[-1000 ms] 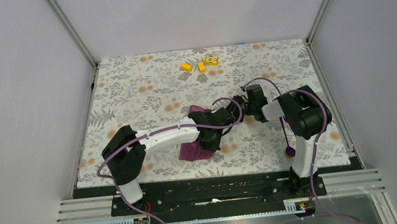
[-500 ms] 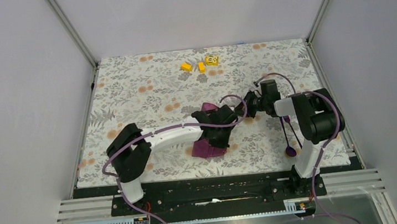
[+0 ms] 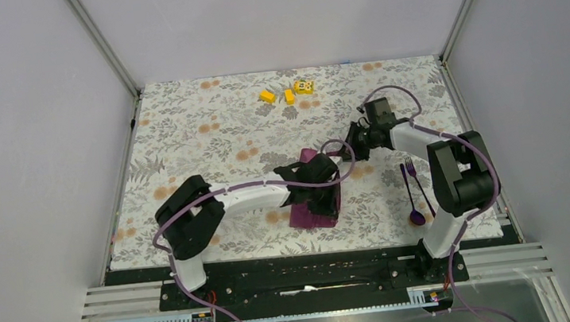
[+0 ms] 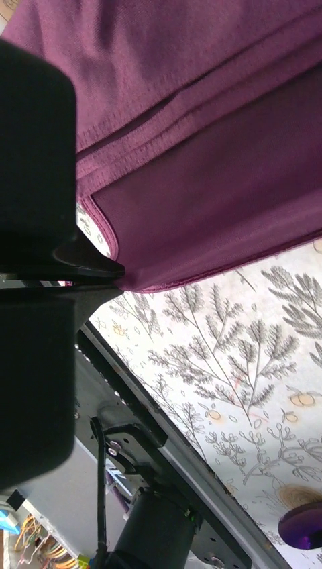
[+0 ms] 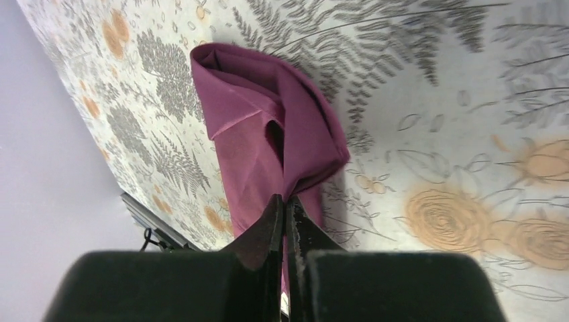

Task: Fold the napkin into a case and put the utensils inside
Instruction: Pick up the 2/3-rectangle-folded napkin from the center of the board, then fold the 2/3-rectangle-folded napkin at the center of the board.

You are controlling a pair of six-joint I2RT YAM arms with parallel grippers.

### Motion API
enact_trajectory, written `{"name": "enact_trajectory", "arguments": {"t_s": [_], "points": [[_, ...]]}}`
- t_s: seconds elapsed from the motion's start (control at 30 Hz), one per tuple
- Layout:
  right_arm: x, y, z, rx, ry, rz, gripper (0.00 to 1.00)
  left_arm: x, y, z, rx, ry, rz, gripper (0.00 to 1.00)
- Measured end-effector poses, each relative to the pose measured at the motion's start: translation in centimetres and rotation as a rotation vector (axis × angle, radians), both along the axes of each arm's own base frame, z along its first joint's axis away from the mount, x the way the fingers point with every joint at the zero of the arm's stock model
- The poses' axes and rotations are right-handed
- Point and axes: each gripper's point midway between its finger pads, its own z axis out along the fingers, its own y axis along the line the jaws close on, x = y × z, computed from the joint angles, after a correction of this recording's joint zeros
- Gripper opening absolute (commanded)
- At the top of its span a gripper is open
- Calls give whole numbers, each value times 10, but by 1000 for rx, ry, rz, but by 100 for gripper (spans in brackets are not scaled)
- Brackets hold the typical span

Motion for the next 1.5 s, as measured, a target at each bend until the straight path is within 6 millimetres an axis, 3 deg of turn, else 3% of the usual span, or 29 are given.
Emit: {"name": "enact_trajectory", "arguments": {"t_s": [0.2, 0.43, 0.67, 1.07, 1.23, 1.5], "points": [[-3, 30, 7, -88, 4, 32, 0, 1, 25, 2, -62, 33, 27, 0], [7, 55, 19, -161, 13, -27, 0, 8, 55, 12, -175, 40, 73, 0], [16, 73, 11, -235, 64, -75, 0, 15, 84, 2, -241, 55, 128, 0], [16, 116, -5, -353, 77, -55, 0, 11, 107, -18, -292, 69, 180, 0], [17, 128, -12, -399, 73, -42, 0, 10, 117, -25, -288, 80, 215, 10], [19, 133, -21, -451, 54, -44, 0, 5, 123, -10, -308, 68, 223, 54]]}}
